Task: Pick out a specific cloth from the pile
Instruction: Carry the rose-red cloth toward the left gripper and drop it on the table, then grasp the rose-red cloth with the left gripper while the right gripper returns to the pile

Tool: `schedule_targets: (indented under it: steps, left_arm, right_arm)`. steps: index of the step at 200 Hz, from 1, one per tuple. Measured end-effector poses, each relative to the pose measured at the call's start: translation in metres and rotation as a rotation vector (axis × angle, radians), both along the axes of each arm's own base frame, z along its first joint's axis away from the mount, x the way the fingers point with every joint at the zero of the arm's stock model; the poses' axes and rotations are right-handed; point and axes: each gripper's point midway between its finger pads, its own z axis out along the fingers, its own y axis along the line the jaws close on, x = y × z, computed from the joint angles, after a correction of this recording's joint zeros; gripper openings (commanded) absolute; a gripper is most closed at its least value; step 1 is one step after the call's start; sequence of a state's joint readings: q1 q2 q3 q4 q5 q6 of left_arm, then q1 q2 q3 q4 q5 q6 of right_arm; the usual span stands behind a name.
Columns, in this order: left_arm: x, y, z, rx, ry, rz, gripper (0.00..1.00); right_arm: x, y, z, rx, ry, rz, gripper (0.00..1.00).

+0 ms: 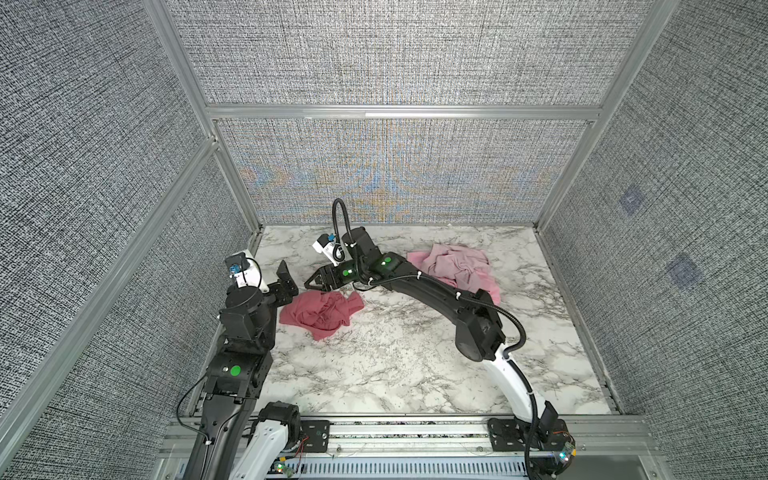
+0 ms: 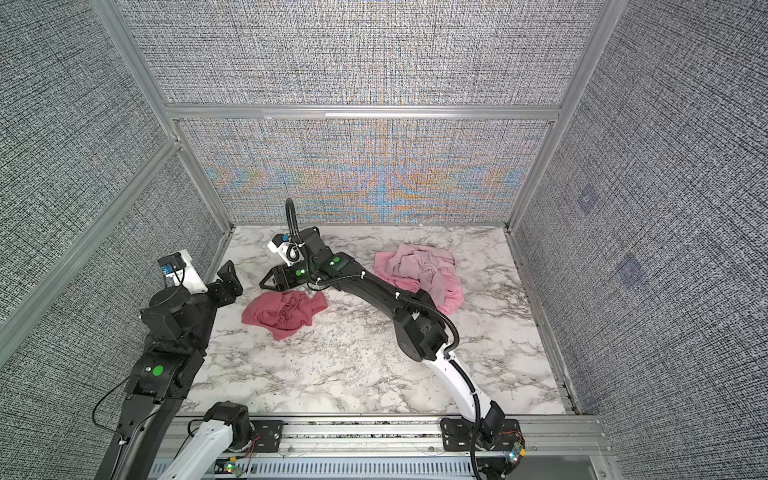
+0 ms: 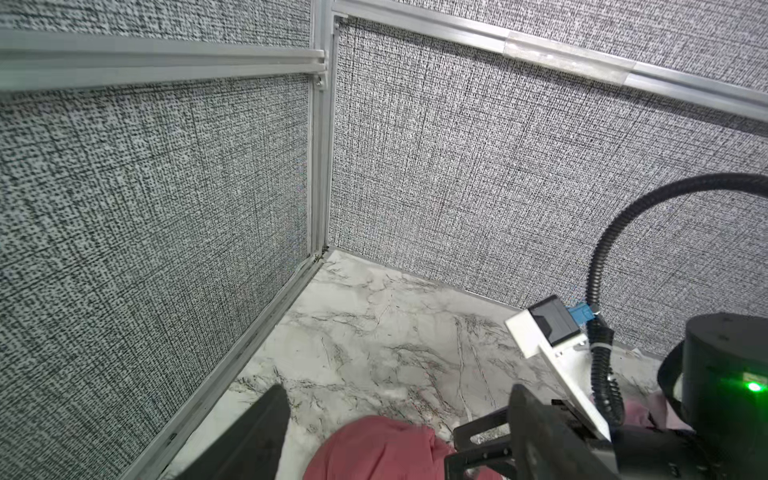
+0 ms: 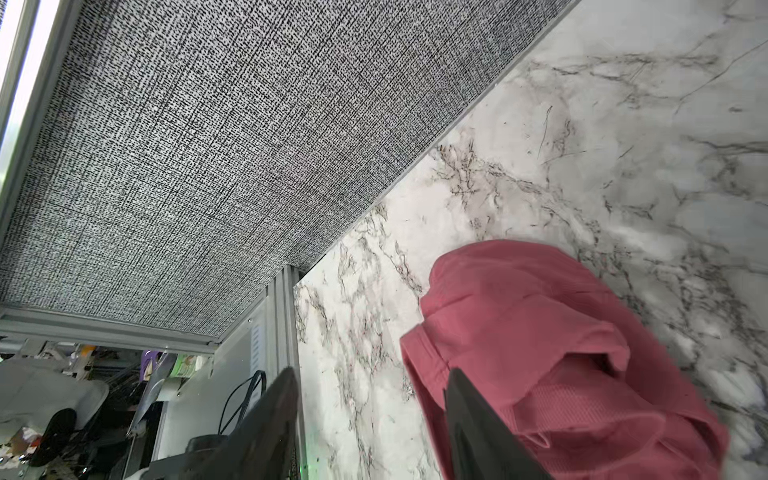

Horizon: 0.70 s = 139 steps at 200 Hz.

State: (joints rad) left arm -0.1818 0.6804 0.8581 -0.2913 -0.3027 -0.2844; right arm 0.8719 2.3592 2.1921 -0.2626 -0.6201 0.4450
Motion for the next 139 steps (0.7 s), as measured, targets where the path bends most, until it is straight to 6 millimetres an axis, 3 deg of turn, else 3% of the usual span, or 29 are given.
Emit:
schedule_targets:
  steps: [21,44,77,116,139]
  left_arm:
    - [0.009,-0.013,-0.014,-0.004,0.036,-0.07,0.79]
    - [0.021,-0.031,-0.036,-0.017,0.084,-0.154,0.77]
    - [0.032,-0.065,-0.09,-0.046,0.213,-0.289,0.75]
    - [0.035,-0.116,-0.15,-0.06,0.361,-0.422,0.73]
    - [0.038,-0.144,-0.18,-0.04,0.439,-0.479,0.72]
  right_arm:
    - [0.003,-0.024,-0.001,-0.009,-0.004,-0.044,0.58]
    - [0.017,-0.071,-0.012,-0.01,0.021,-0.15,0.58]
    - [0.027,-0.145,-0.029,-0.028,0.057,-0.31,0.58]
    - [0.019,-0.223,-0.047,-0.059,0.062,-0.463,0.58]
    - [0.014,-0.26,-0.048,-0.069,0.048,-0.545,0.58]
